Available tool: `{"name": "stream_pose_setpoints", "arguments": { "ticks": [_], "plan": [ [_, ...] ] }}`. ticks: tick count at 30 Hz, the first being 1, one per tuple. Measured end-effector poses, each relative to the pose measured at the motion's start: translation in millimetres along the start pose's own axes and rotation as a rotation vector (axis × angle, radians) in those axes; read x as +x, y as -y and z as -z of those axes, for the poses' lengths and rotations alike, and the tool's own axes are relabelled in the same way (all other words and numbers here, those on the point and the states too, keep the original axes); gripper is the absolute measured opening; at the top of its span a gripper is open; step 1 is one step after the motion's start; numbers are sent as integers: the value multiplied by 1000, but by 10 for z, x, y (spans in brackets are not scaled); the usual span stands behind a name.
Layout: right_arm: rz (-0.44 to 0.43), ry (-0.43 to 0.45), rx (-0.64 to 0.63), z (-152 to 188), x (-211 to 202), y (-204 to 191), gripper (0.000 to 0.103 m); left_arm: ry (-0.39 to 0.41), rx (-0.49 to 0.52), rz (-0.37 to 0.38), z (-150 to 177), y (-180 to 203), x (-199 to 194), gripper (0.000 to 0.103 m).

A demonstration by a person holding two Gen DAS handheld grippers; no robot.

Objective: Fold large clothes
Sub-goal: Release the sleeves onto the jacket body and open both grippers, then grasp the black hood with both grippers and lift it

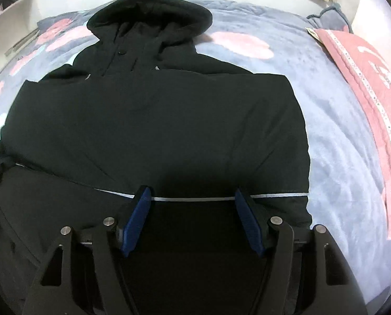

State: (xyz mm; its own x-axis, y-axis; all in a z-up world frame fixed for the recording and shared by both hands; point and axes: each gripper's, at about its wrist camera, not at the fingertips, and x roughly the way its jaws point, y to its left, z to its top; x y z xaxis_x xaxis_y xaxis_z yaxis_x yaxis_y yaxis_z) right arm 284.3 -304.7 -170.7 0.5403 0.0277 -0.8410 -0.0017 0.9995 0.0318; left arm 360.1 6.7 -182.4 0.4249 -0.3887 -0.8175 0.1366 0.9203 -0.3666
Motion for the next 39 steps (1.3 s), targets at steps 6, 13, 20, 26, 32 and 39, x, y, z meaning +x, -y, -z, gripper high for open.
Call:
{"name": "stream_pose_setpoints", "arguments": {
  "ticks": [6,13,20,26,32,39],
  "plan": [
    [-2,15,-71,15,5,-39,70,12,27,73,20,-3,-224,45],
    [-43,-70,-97,-213,-228,25,70,16,57,77,-518,279,-567,46],
    [-88,-14,-32,-871,-926,169,70,-4,88,96,-1226,755,-909,46],
    [-114,34,5,-1611,-1387,250,70,30,104,152,-1789,1036,-1231,53],
    [-137,33,94,-2116,-1294,412,70,14,102,94,-2238,1092,-1086,55],
    [-148,-40,150,-2465,-599,560,70,-33,-8,42,-2722,760,-333,55]
  ]
}}
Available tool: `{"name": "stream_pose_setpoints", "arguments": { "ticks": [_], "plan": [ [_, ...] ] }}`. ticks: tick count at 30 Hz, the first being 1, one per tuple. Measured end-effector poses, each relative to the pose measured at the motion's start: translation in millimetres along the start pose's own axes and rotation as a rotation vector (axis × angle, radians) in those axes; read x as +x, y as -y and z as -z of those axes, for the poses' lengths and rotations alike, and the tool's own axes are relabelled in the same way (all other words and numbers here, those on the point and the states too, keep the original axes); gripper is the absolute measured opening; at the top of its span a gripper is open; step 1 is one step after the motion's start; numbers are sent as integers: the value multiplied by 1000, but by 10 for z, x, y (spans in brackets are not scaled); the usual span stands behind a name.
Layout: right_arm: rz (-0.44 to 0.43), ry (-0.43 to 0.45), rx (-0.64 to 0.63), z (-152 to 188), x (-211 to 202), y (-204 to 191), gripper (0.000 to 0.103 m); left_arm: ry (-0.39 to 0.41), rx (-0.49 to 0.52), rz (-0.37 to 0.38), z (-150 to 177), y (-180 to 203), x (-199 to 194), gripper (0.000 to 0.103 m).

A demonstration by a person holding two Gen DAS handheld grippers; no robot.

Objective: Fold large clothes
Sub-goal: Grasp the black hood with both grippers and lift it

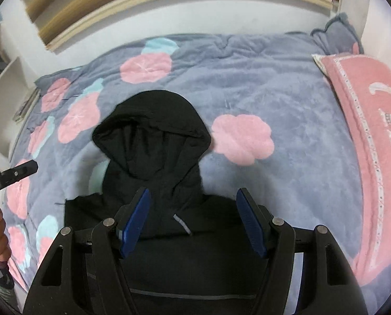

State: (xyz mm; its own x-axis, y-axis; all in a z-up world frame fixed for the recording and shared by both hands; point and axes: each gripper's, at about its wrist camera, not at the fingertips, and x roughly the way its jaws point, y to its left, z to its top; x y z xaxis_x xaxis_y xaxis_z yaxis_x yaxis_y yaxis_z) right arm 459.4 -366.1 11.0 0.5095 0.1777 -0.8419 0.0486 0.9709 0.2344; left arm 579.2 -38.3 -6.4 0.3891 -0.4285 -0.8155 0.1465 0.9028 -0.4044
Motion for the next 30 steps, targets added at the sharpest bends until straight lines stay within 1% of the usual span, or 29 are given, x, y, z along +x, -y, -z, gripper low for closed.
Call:
{"name": "stream_pose_setpoints", "arguments": {
  "ticks": [4,7,10,14,15,16,17,18,19,20,21,22,23,24,25,27,28,30],
  "plan": [
    [-9,-55,8,-193,526,78,70,-30,-84,-30,-213,-283,580,55],
    [-5,-88,-1,-352,992,109,70,-33,-166,-12,-338,-538,992,55],
    [-18,-98,-3,-446,1320,126,70,-21,-201,6,-401,-674,1277,55],
    [-20,-124,-6,-537,1719,104,70,-36,-200,1,-467,-755,1609,55],
    [-19,-135,-8,-564,1837,85,69,-40,-200,-1,-485,-764,1677,55],
    [-12,-144,-9,-581,1935,65,58,-40,-201,-8,-502,-773,1750,55],
    [-7,-149,-11,-593,2010,47,46,-34,-196,-22,-521,-777,1815,51],
    [2,-160,-18,-601,2077,24,31,-21,-182,-39,-540,-777,1873,34],
    [44,-159,-31,-612,2137,7,14,-18,-167,-43,-559,-778,1909,5],
    [59,-141,-26,-621,2125,31,9,-19,-165,-42,-580,-811,1911,5],
    [43,-122,-4,-640,2072,97,7,12,-184,7,-585,-872,1799,5],
    [4,-97,38,-660,1977,201,6,32,-193,49,-596,-914,1705,5],
    [-40,-78,78,-668,1884,294,6,63,-195,109,-576,-952,1527,5],
    [-90,-51,110,-666,1771,385,6,84,-185,153,-536,-967,1346,5],
    [-146,-17,128,-656,1624,468,5,90,-177,170,-504,-972,1254,5],
    [-175,8,116,-621,1498,494,5,74,-167,214,-385,-997,1112,5],
    [-170,11,100,-601,1497,478,5,52,-160,215,-337,-1022,1136,6],
    [-144,-2,72,-561,1607,450,5,-35,-155,167,-262,-1110,1371,6]
  ]
}}
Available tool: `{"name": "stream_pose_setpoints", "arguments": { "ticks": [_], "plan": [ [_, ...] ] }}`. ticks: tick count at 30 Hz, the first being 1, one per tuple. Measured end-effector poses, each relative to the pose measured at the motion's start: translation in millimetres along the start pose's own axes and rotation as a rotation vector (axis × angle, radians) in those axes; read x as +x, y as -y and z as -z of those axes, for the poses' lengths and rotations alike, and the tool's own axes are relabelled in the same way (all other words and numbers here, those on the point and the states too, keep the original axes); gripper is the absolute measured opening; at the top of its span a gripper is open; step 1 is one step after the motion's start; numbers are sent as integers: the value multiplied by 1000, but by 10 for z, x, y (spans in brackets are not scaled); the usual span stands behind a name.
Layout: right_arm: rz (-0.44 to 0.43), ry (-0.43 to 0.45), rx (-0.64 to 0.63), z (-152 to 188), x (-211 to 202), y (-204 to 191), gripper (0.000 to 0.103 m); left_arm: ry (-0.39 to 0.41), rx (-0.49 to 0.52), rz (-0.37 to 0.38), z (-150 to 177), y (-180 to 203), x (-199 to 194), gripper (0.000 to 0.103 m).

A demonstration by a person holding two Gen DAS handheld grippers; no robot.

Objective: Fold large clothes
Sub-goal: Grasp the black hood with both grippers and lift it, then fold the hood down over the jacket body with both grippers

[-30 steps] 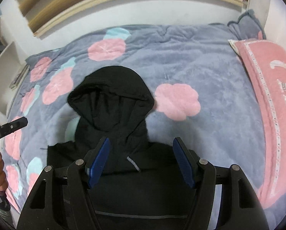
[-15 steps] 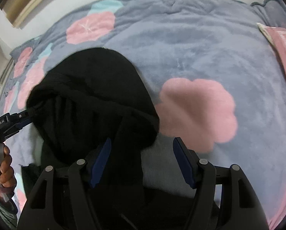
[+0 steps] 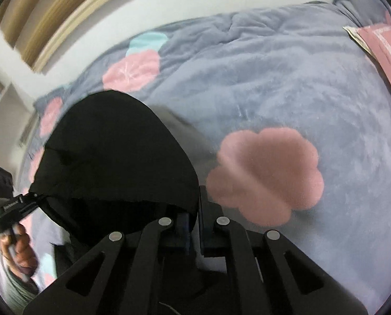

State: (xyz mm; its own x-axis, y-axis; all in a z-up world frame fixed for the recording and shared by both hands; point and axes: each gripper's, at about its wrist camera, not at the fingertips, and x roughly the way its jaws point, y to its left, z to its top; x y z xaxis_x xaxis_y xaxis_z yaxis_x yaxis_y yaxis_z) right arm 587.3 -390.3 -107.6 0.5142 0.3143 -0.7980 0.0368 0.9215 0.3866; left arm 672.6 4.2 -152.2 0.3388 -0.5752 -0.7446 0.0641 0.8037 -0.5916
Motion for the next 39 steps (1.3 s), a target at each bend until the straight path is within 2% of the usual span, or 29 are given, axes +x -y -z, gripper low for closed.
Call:
{"name": "stream_pose_setpoints", "arguments": {
  "ticks": [2,4,8,9,12,13,14,17,20,22,24,27,29,30,32,35,39],
  "plan": [
    [27,-55,22,41,271,78,5,-125,-18,-86,57,-216,405,7],
    [44,-98,41,79,512,161,5,-165,10,-132,115,-305,668,9],
    [44,-157,49,166,769,246,7,-127,27,-122,102,-268,612,12],
    [50,-156,33,171,747,224,14,-117,58,-132,122,-226,560,13],
    [91,-170,-32,159,598,140,37,-87,137,-186,191,-83,315,32],
    [112,-166,-58,163,486,114,40,-84,153,-198,208,-54,231,43],
    [118,-158,-74,168,398,101,41,-78,170,-199,239,-22,119,45],
    [111,-134,-112,183,62,55,43,-46,198,-175,297,105,-230,46],
    [96,-77,-141,89,-229,-64,49,29,249,-144,182,317,-532,49],
    [69,-32,-160,-25,-297,-230,64,67,271,-103,61,504,-539,56],
    [48,-14,-174,-94,-226,-374,69,79,299,-75,-61,698,-390,57],
    [34,-26,-215,-151,94,-600,68,15,318,-100,-162,788,93,57],
    [67,-62,-239,-126,391,-657,55,-56,283,-106,-162,686,425,57],
    [93,-102,-249,-90,597,-635,45,-90,262,-128,-133,592,590,57],
    [130,-166,-247,-2,887,-551,43,-146,229,-151,-54,401,861,56],
    [104,-179,-213,136,1081,-413,43,-128,208,-139,-29,309,944,56],
    [101,-166,-208,140,1066,-400,43,-104,284,-170,10,431,880,56]
  ]
}}
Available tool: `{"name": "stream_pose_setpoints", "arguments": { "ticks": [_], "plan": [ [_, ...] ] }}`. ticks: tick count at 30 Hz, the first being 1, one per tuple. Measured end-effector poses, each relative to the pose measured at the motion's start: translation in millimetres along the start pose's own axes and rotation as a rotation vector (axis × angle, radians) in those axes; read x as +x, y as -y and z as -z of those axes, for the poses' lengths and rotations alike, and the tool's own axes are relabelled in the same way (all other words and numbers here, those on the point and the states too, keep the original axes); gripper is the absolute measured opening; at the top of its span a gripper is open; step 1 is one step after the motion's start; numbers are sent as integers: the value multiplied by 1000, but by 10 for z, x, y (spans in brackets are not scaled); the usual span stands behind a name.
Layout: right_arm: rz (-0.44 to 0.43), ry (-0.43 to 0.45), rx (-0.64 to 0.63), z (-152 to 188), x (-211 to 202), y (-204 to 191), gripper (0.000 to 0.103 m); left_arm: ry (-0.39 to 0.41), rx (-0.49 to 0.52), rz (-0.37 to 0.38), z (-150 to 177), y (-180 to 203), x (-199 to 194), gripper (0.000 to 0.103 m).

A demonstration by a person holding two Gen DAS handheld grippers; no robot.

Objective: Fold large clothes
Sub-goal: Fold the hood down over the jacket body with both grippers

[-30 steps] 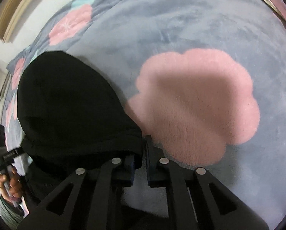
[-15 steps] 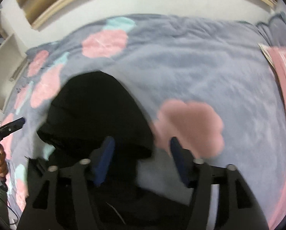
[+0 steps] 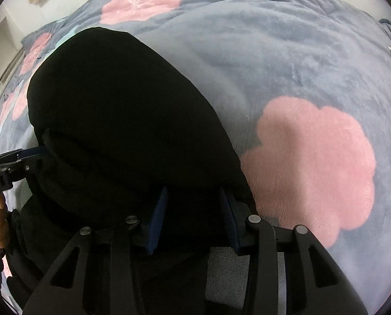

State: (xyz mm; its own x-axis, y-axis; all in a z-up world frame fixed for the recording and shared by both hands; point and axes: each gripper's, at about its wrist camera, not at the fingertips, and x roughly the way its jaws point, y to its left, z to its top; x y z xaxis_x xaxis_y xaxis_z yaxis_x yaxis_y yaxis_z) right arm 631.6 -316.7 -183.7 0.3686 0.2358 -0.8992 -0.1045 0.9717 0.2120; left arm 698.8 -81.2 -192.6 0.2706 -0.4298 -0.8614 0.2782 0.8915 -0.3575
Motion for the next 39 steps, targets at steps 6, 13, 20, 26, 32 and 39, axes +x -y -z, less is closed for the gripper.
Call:
{"name": "stream_pose_setpoints", "arguments": {
  "ticks": [6,13,20,26,32,39],
  "plan": [
    [0,-14,-28,-8,-249,12,45,45,11,52,98,-2,-447,56],
    [35,44,-38,-10,-579,62,46,27,15,18,148,-40,-511,56],
    [58,-56,-50,51,-103,52,46,-33,-32,-21,145,-94,-123,56],
    [6,-29,-62,-47,-499,118,52,56,61,39,124,30,-641,56],
    [-70,68,-73,-552,-728,119,69,137,4,86,-332,-124,-881,69],
    [-211,-1,-145,-968,-341,66,69,-64,-15,213,-697,-278,-204,69]
  ]
}}
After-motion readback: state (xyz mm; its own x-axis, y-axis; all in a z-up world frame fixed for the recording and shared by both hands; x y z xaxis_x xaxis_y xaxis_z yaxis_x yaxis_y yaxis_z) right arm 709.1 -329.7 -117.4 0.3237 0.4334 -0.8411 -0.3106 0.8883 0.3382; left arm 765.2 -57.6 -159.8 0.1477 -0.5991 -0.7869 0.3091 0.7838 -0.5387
